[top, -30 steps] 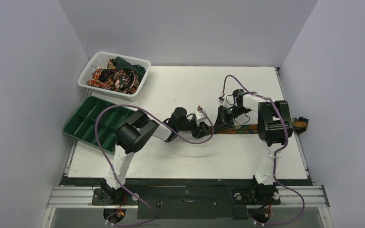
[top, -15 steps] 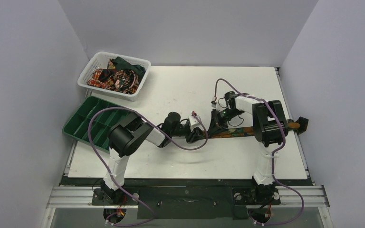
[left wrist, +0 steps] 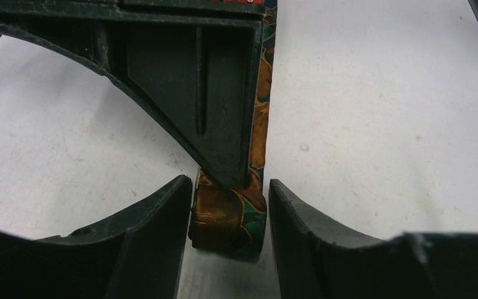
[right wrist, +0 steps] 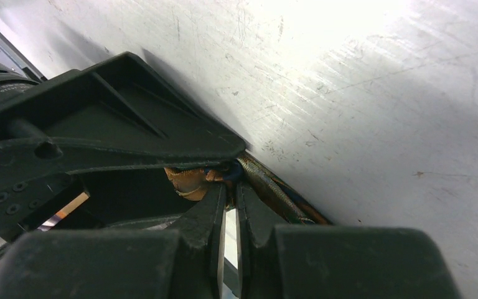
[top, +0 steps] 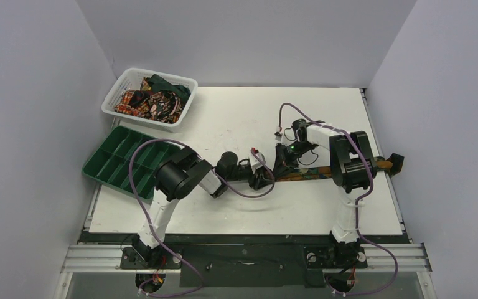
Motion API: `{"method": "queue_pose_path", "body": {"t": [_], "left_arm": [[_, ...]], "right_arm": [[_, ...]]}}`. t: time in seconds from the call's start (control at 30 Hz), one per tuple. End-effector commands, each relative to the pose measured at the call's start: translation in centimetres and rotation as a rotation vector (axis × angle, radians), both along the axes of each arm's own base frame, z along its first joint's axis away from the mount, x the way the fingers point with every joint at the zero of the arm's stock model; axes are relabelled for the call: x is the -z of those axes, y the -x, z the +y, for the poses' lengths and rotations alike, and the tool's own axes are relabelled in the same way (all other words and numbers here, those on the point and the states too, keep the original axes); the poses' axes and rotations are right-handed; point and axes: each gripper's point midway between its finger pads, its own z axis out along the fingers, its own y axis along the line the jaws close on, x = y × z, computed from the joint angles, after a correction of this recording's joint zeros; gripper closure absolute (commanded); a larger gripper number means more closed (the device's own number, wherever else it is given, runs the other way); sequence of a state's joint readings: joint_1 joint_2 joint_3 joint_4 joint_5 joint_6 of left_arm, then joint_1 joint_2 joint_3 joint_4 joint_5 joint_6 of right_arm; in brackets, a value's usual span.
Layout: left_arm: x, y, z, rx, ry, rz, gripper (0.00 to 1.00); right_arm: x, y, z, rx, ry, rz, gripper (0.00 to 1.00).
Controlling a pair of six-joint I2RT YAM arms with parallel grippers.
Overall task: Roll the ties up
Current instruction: Roll the tie at the center of the board.
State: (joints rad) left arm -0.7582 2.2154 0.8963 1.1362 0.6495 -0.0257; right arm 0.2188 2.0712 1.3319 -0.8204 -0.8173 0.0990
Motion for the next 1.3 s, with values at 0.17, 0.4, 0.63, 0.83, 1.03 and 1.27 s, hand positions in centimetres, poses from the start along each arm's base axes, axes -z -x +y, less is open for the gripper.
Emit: {"method": "queue_pose_path", "body": {"t": [0.17,0.4,0.63,0.83,1.03,1.27], "left_arm": [[1.0,0.5,-0.4,-0.002,0.053,0.013,0.79],[3.0,1.0,2.2,-0.022,-0.172,0.025,0.83],[3.5,0.8,2.9,-0.004,-0.323,0.049,0.82],[3.5,0.9,3.1,-0.007,-0.389,0.082,0.82],[3.8,0.8,3.4,-0.014,-0.425,0.091,0.81],[3.9,1.1,3.2,-0.017,-0.432,0.106,0.80]], "right_arm": [[6.6,0.4,-5.6,-0.091,0.374,-0.040,1.00],[3.4,-1.6,-4.1,-0.074,0.272,-0.148,0.90],[-3.7,-1.6,-1.3,0.015,-0.017,-0.208,0.69],[-4.8,-0.6,2.3,0.064,-0.145,-0.164,0.69],[-3.2,-0.1,3.4,0.052,-0.159,-0.094,0.60],[0.6,0.9,2.5,0.008,-0.021,-0.065,0.61]]}}
